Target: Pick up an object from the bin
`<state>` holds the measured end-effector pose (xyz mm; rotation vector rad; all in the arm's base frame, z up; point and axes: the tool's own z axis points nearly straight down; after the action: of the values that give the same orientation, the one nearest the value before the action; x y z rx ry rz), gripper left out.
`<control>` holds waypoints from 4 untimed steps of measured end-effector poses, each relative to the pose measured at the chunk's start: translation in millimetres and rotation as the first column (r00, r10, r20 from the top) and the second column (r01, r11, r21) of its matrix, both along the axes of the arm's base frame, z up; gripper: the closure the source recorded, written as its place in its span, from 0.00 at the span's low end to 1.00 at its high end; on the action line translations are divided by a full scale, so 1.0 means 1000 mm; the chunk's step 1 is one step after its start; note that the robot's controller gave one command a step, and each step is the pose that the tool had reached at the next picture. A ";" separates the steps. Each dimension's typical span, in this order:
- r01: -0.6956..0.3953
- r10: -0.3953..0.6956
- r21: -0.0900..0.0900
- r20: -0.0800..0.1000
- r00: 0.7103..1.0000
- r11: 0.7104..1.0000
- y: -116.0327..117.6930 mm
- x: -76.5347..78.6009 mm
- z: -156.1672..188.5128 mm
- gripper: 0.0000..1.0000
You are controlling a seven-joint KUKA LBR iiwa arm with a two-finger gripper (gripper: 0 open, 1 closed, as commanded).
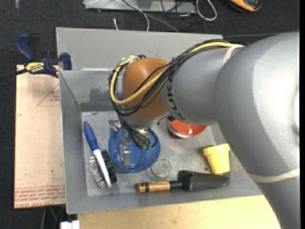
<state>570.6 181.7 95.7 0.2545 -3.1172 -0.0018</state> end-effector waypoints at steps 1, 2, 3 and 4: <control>-0.004 0.004 0.006 0.010 1.000 1.000 -0.006 0.010 0.005 0.00; 0.022 -0.022 0.009 0.010 1.000 1.000 -0.032 -0.023 -0.019 0.00; 0.001 -0.001 0.006 0.016 1.000 1.000 -0.070 -0.051 -0.006 0.00; -0.012 0.012 0.011 0.042 0.999 1.000 -0.030 -0.030 -0.016 1.00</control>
Offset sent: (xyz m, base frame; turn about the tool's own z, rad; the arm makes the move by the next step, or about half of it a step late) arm -0.0068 -0.0157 -0.0257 0.0439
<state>540.4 151.8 79.7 0.2769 -3.1582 -0.0148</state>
